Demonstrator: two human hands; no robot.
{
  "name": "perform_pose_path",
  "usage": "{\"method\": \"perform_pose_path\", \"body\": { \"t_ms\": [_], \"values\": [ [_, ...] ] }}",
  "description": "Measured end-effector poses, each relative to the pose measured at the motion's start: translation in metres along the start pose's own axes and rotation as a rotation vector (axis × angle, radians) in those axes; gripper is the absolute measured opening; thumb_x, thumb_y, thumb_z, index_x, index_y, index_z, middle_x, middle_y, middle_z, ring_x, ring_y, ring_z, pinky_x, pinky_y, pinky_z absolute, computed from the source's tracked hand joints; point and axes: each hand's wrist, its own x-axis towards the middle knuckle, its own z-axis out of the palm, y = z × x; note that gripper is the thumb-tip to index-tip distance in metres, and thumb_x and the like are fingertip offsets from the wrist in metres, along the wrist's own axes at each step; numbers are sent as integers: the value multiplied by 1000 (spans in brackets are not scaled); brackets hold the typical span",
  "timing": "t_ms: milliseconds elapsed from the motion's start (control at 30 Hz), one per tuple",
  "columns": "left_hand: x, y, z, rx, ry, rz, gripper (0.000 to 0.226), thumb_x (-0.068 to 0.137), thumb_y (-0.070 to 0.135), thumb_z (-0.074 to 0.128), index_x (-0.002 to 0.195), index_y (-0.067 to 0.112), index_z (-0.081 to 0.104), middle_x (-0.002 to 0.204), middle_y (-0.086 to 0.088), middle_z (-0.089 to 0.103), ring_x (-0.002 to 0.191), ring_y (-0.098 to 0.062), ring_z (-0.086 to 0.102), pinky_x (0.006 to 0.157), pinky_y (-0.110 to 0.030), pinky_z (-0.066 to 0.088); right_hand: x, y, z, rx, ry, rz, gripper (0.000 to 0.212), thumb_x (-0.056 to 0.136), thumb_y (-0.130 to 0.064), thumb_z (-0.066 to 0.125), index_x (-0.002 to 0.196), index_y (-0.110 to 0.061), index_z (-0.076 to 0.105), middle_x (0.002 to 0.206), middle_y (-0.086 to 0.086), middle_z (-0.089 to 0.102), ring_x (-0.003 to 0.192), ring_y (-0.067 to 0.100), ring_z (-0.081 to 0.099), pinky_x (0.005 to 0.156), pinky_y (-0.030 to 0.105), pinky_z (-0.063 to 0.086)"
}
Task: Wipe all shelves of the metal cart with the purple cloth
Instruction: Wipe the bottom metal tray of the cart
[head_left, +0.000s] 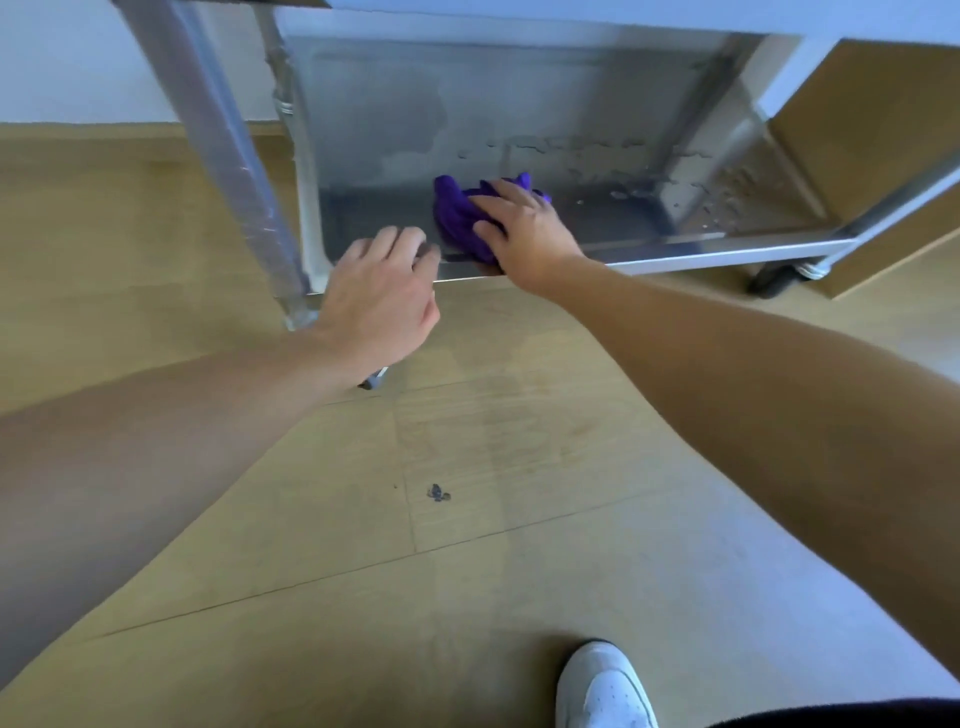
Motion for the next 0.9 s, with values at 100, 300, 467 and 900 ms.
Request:
{"method": "perform_pose_path", "body": {
  "t_ms": [100,300,467,900],
  "values": [
    [24,26,-8,-134,16,-9,38,87,23,49,120,7,59,119,-10,56,104,-31,54,80,-44,48,-9,13,-12,-4,-54,-6,40,102,-29,44,141,-20,50,156,4,35,142,21,33,117,29,15],
    [37,38,-1,-192,-7,88,35,90,24,50,121,9,59,124,-5,54,108,-26,54,69,-40,52,-4,68,-26,3,-12,128,41,102,-30,44,142,-22,49,157,2,33,141,25,34,117,32,19],
    [46,48,3,-206,-4,78,34,90,23,51,120,11,60,124,-4,55,107,-26,55,69,-39,49,-12,107,-33,48,47,276,43,104,-35,37,145,-27,43,159,-3,28,144,31,26,117,41,22],
    [100,113,13,-244,3,124,28,95,20,42,109,12,65,118,1,57,102,-22,53,66,-32,42,-35,189,-53,-24,131,458,40,103,-35,37,141,-29,47,156,-5,33,138,35,33,114,45,29]
  ]
}}
